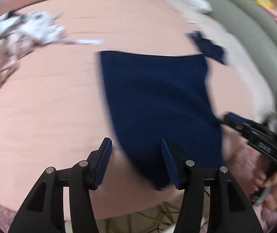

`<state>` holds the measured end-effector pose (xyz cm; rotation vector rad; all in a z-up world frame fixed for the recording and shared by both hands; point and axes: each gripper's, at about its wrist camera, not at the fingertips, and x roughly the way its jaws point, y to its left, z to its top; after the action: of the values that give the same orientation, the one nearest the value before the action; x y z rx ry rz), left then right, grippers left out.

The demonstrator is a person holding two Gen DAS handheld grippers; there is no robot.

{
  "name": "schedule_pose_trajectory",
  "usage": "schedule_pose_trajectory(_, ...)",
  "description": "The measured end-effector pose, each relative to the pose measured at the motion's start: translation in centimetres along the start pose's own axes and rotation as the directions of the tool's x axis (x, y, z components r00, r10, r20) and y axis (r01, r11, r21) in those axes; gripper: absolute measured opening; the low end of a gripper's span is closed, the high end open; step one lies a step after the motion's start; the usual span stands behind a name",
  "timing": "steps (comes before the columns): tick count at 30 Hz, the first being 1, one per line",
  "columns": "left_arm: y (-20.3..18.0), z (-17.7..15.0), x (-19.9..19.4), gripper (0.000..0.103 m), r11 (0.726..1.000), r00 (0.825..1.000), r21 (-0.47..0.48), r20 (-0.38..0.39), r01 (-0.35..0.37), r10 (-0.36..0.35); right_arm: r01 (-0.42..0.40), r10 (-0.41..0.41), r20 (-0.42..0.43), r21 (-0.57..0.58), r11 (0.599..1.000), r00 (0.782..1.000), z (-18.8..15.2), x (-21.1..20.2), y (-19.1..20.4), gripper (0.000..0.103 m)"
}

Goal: Fold clothes

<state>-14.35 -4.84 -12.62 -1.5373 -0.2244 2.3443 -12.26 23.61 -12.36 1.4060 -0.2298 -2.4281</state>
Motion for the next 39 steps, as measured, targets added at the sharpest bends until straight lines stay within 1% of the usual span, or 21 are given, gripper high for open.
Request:
schedule_pose_trajectory(1,0.0,-0.6,0.3,0.055,1.000,1.000,0.008,-0.010,-0.005,0.005,-0.035,0.035,-0.025,0.025,0.999,0.999,-0.4,0.3,0.0,0.037)
schedule_pose_trajectory(2,0.2,-1.0,1.0,0.055,1.000,0.999,0.007,-0.032,-0.028,0.028,-0.043,0.044,-0.053,0.027,0.999,0.998,-0.7,1.0,0.0,0.037)
schedule_pose_trajectory(3,0.5,-1.3,1.7,0.057,0.999,0.997,0.000,-0.055,-0.054,0.054,-0.027,0.027,-0.085,0.007,1.000,0.996,-1.1,1.8,0.2,0.037)
schedule_pose_trajectory(5,1.5,-1.9,1.8,0.056,0.998,0.997,-0.037,-0.059,-0.060,0.058,0.024,-0.032,-0.105,-0.075,0.997,0.994,-2.1,2.5,0.5,0.035)
schedule_pose_trajectory(7,2.7,-2.2,0.8,0.053,0.994,0.997,-0.087,-0.032,-0.067,0.065,0.099,-0.115,-0.096,-0.152,0.983,0.989,-2.4,2.1,0.3,0.037)
schedule_pose_trajectory(8,2.9,-2.5,0.5,0.053,0.993,0.999,-0.105,-0.019,-0.046,0.044,0.123,-0.138,-0.090,-0.156,0.980,0.986,-2.4,1.6,-0.3,0.039)
schedule_pose_trajectory(11,3.1,-3.5,0.3,0.053,0.988,0.999,-0.148,0.018,0.050,-0.048,0.071,-0.076,-0.081,-0.067,0.995,0.994,-1.6,0.7,-1.7,0.039)
schedule_pose_trajectory(15,3.5,-4.7,0.0,0.047,0.963,0.983,-0.200,0.075,0.179,-0.167,-0.058,0.054,-0.078,-0.045,0.997,0.995,-1.3,0.6,0.1,0.040)
schedule_pose_trajectory(17,3.4,-5.0,0.6,0.042,0.967,0.988,-0.207,0.062,0.150,-0.140,-0.061,0.058,-0.109,-0.020,0.998,0.992,-1.8,1.3,0.3,0.040)
schedule_pose_trajectory(19,3.0,-5.0,0.8,0.042,0.976,0.994,-0.186,0.034,0.108,-0.104,-0.013,0.007,-0.118,-0.057,0.998,0.993,-2.4,1.2,0.0,0.039)
schedule_pose_trajectory(20,2.9,-5.0,0.8,0.042,0.978,0.995,-0.185,0.029,0.101,-0.097,0.014,-0.024,-0.122,-0.080,0.997,0.992,-2.8,1.1,-0.2,0.040)
schedule_pose_trajectory(22,3.3,-4.7,0.2,0.042,0.972,0.995,-0.211,0.037,0.103,-0.098,0.011,-0.018,-0.121,-0.057,0.998,0.992,-3.2,0.6,-1.2,0.041)
schedule_pose_trajectory(23,3.6,-4.1,0.1,0.041,0.961,0.990,-0.237,0.048,0.143,-0.135,0.000,-0.005,-0.123,-0.040,0.999,0.992,-3.2,0.4,-1.5,0.041)
schedule_pose_trajectory(25,4.5,-2.6,0.2,0.041,0.923,0.968,-0.292,0.078,0.250,-0.238,-0.026,0.024,-0.137,-0.016,1.000,0.990,-3.3,0.4,-1.3,0.041)
schedule_pose_trajectory(28,3.9,-2.6,1.3,0.041,0.919,0.966,-0.301,0.039,0.255,-0.255,-0.064,0.066,-0.156,0.020,0.998,0.986,-3.4,0.4,-1.0,0.042)
schedule_pose_trajectory(30,3.9,-3.1,2.1,0.041,0.910,0.958,-0.312,0.007,0.274,-0.286,-0.088,0.095,-0.168,0.044,0.995,0.981,-3.4,0.4,-0.8,0.042)
schedule_pose_trajectory(33,3.6,-4.4,2.7,0.041,0.892,0.949,-0.336,0.012,0.301,-0.316,-0.125,0.138,-0.184,0.081,0.989,0.973,-3.5,0.3,-0.5,0.043)
schedule_pose_trajectory(36,3.6,-5.7,2.5,0.040,0.886,0.947,-0.347,0.028,0.308,-0.319,-0.130,0.143,-0.183,0.079,0.988,0.973,-3.4,0.4,-0.2,0.042)
schedule_pose_trajectory(37,3.6,-5.9,2.2,0.038,0.885,0.947,-0.349,0.032,0.309,-0.318,-0.137,0.151,-0.182,0.087,0.987,0.972,-3.4,0.7,-0.2,0.041)
schedule_pose_trajectory(38,3.6,-6.2,2.0,0.037,0.884,0.948,-0.351,0.037,0.310,-0.318,-0.136,0.150,-0.179,0.085,0.987,0.972,-3.3,0.9,-0.1,0.033)
schedule_pose_trajectory(39,3.7,-6.5,1.7,0.037,0.883,0.948,-0.353,0.041,0.311,-0.317,-0.126,0.138,-0.178,0.075,0.989,0.974,-3.3,1.0,0.0,0.029)
